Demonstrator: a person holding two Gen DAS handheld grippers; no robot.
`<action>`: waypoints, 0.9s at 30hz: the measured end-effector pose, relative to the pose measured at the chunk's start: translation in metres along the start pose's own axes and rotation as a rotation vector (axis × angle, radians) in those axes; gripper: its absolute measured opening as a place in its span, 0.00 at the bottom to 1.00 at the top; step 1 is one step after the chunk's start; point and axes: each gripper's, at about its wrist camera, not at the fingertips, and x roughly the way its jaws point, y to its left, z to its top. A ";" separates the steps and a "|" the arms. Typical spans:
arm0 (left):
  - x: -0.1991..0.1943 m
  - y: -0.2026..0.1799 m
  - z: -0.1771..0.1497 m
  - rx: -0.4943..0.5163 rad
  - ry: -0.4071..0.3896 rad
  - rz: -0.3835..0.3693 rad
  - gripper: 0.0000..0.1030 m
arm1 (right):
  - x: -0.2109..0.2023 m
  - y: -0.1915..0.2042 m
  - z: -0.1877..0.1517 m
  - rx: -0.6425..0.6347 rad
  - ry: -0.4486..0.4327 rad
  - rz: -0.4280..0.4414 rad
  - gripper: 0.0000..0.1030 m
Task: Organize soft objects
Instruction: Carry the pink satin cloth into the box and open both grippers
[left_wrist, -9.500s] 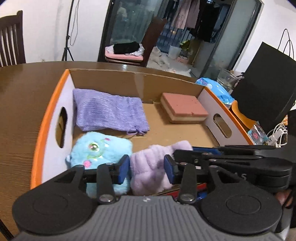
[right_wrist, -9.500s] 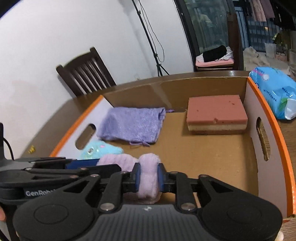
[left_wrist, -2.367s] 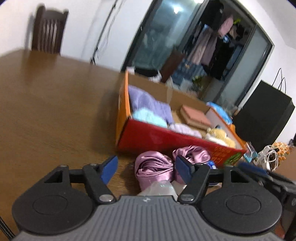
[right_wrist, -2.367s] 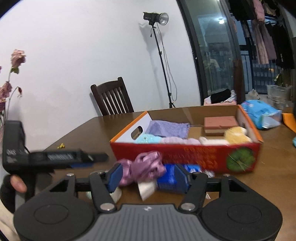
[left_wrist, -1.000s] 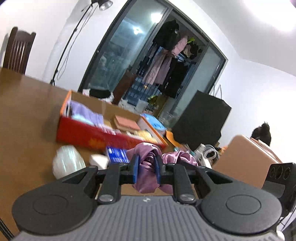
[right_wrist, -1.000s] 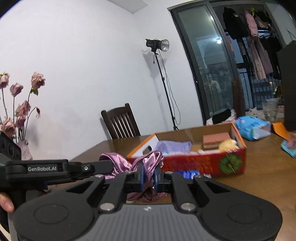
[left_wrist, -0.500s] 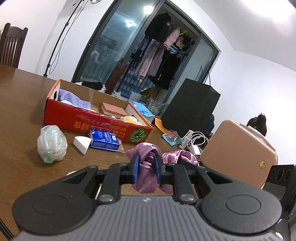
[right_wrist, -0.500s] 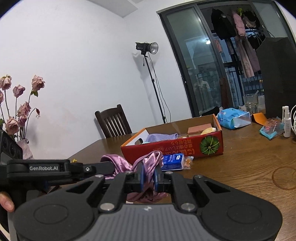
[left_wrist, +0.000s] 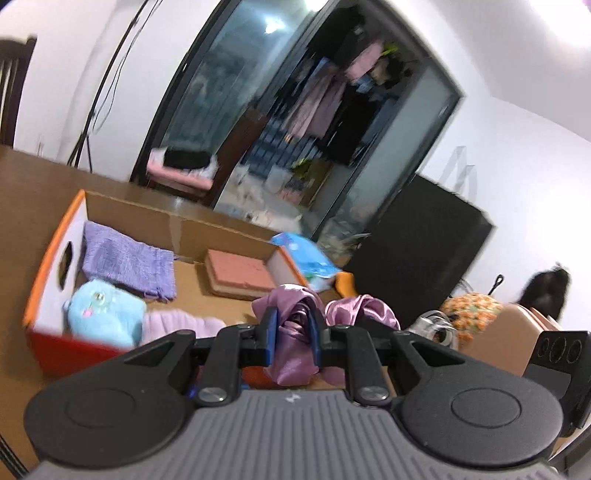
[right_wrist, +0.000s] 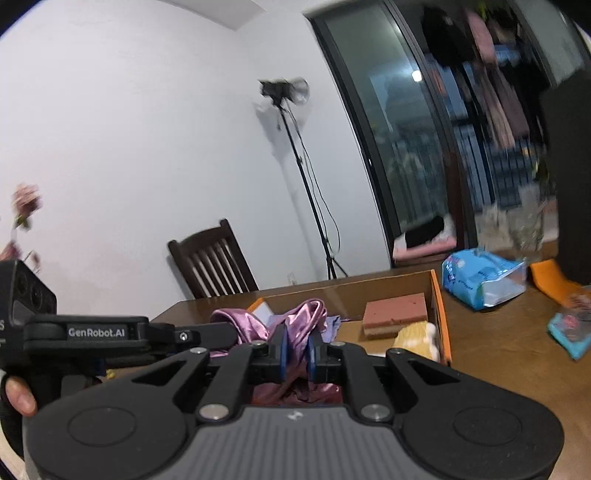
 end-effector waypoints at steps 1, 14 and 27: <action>0.017 0.009 0.008 -0.014 0.022 0.011 0.18 | 0.019 -0.008 0.006 0.007 0.020 -0.012 0.10; 0.126 0.070 0.013 -0.062 0.185 0.154 0.32 | 0.160 -0.054 0.003 -0.029 0.233 -0.215 0.24; 0.034 0.019 0.026 0.062 0.054 0.152 0.57 | 0.081 -0.019 0.034 -0.092 0.101 -0.181 0.47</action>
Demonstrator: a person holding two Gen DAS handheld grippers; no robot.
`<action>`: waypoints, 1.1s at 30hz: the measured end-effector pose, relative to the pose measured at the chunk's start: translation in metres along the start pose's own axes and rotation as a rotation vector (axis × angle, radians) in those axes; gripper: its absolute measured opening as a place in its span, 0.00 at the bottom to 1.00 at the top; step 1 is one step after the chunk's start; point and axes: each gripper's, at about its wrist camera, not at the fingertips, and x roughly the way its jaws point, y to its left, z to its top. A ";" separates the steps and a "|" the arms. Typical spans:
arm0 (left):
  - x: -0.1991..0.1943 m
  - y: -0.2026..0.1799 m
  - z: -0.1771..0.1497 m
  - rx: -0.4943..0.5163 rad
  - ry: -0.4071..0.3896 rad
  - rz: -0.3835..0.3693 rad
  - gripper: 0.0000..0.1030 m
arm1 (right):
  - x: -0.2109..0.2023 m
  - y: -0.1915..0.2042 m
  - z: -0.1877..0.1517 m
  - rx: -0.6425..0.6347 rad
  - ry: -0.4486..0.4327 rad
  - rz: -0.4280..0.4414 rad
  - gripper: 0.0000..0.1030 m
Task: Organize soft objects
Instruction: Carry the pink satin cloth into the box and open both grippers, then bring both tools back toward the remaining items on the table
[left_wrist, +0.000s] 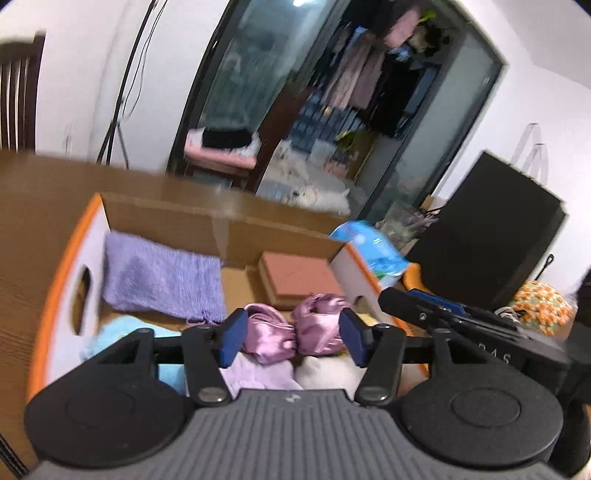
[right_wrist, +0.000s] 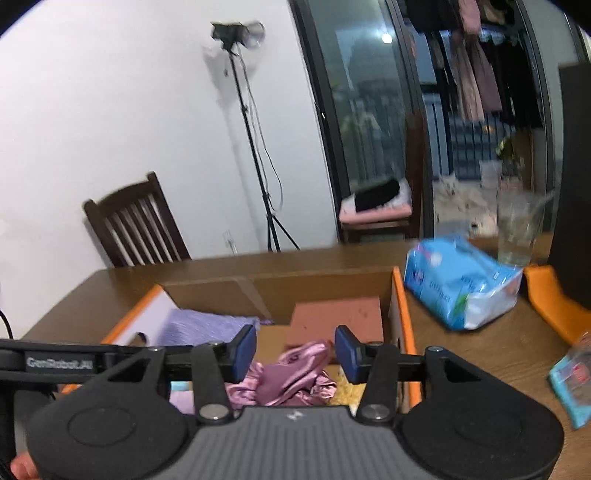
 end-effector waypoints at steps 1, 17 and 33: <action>-0.015 -0.006 -0.002 0.023 -0.019 -0.001 0.58 | -0.012 0.003 0.001 -0.011 -0.014 0.003 0.49; -0.202 -0.047 -0.113 0.256 -0.281 0.168 0.83 | -0.187 0.046 -0.065 -0.157 -0.144 0.046 0.60; -0.267 -0.025 -0.247 0.199 -0.299 0.315 0.93 | -0.272 0.070 -0.182 -0.095 -0.087 0.075 0.69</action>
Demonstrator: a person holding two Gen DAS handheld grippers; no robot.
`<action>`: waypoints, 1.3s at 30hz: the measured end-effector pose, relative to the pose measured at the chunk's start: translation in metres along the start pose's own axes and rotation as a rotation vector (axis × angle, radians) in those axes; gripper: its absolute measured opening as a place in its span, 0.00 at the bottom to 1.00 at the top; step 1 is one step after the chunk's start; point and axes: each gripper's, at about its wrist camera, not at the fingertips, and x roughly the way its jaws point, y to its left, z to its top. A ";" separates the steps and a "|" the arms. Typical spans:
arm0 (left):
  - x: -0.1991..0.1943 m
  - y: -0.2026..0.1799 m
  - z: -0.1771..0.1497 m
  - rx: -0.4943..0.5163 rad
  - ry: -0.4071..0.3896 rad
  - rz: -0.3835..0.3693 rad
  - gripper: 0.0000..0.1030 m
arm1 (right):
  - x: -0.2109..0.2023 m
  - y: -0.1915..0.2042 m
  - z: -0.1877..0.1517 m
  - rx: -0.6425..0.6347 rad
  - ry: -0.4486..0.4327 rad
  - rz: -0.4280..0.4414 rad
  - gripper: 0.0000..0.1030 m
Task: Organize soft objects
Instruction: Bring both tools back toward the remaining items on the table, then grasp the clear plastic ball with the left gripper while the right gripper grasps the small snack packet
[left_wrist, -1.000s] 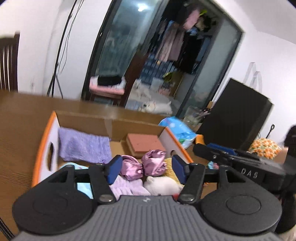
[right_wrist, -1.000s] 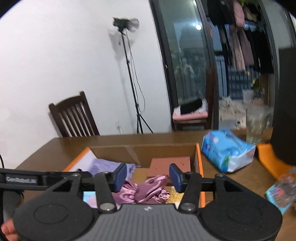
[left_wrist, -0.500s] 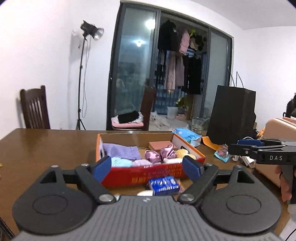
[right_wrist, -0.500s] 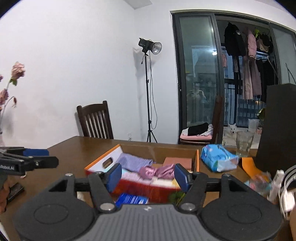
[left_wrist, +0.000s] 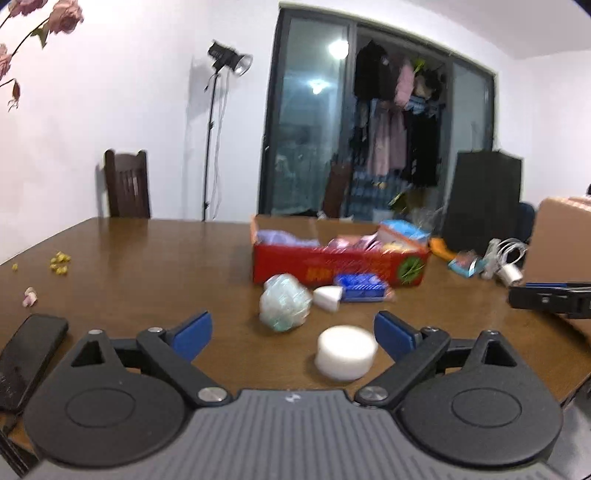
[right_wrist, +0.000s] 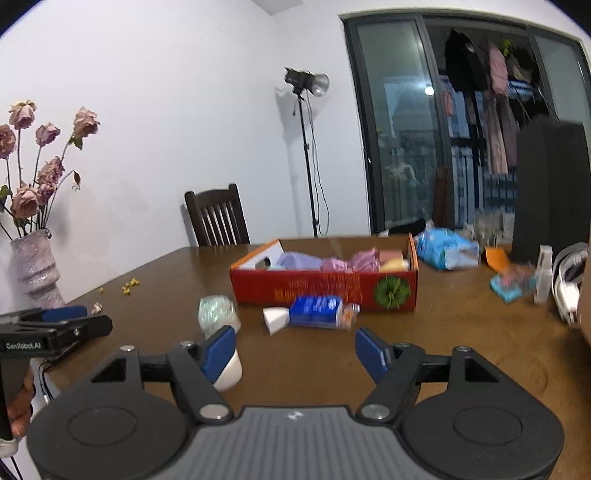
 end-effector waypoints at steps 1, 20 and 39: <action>0.003 0.002 0.000 -0.002 0.006 0.014 0.93 | 0.003 0.000 -0.002 0.002 0.011 -0.012 0.69; 0.099 0.017 0.001 -0.058 0.119 -0.006 0.93 | 0.108 -0.026 -0.003 0.074 0.107 -0.055 0.60; 0.214 0.047 0.017 -0.215 0.258 -0.142 0.49 | 0.262 -0.067 0.028 0.060 0.231 -0.083 0.19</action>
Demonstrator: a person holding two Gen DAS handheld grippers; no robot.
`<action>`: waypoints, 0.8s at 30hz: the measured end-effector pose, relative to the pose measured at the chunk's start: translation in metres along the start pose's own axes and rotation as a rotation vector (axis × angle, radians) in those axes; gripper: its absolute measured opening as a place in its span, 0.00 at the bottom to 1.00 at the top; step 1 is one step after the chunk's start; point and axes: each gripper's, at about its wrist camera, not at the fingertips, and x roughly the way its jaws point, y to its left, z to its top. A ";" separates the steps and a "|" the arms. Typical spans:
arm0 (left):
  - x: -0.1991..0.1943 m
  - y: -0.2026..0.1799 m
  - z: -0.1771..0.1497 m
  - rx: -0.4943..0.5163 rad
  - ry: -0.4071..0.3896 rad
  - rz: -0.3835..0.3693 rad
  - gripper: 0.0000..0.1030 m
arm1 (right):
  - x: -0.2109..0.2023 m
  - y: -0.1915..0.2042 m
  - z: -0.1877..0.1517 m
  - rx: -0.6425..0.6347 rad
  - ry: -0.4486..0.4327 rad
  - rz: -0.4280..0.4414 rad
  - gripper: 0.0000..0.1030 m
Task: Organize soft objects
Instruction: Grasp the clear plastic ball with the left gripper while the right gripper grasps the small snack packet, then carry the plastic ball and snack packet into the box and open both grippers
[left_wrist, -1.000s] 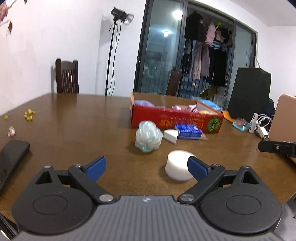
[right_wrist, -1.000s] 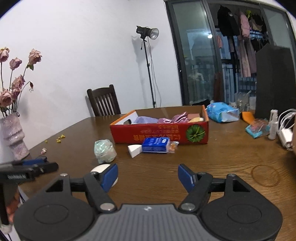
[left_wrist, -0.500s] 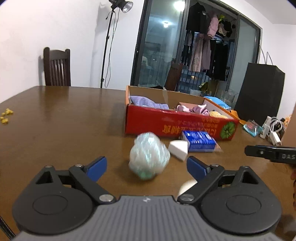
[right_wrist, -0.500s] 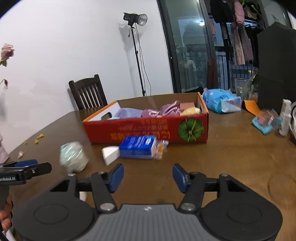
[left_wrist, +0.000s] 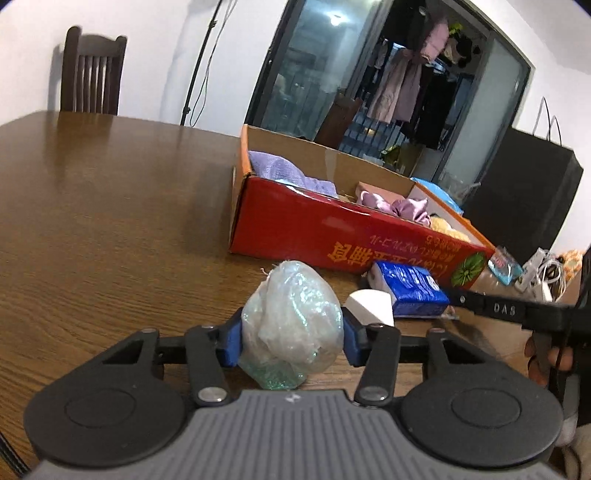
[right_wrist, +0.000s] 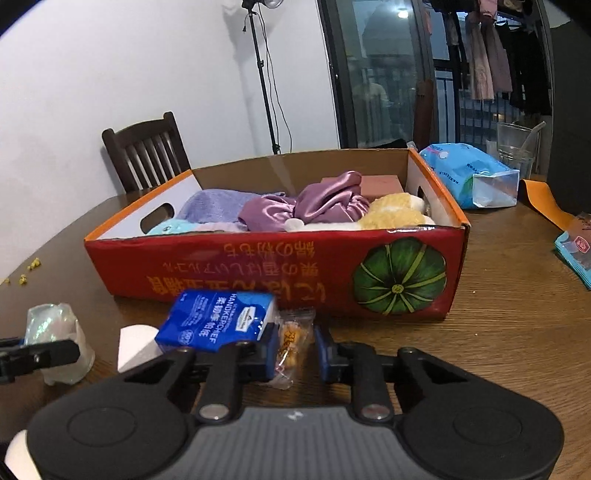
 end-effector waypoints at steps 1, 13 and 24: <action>0.000 0.001 0.000 -0.007 -0.002 -0.005 0.48 | 0.000 0.000 -0.001 0.000 -0.002 0.006 0.17; -0.027 0.000 -0.011 -0.004 -0.015 0.025 0.46 | -0.046 0.000 -0.017 0.026 -0.056 0.011 0.10; -0.083 -0.022 -0.006 0.025 -0.100 0.005 0.46 | -0.138 -0.002 -0.040 0.078 -0.161 0.082 0.10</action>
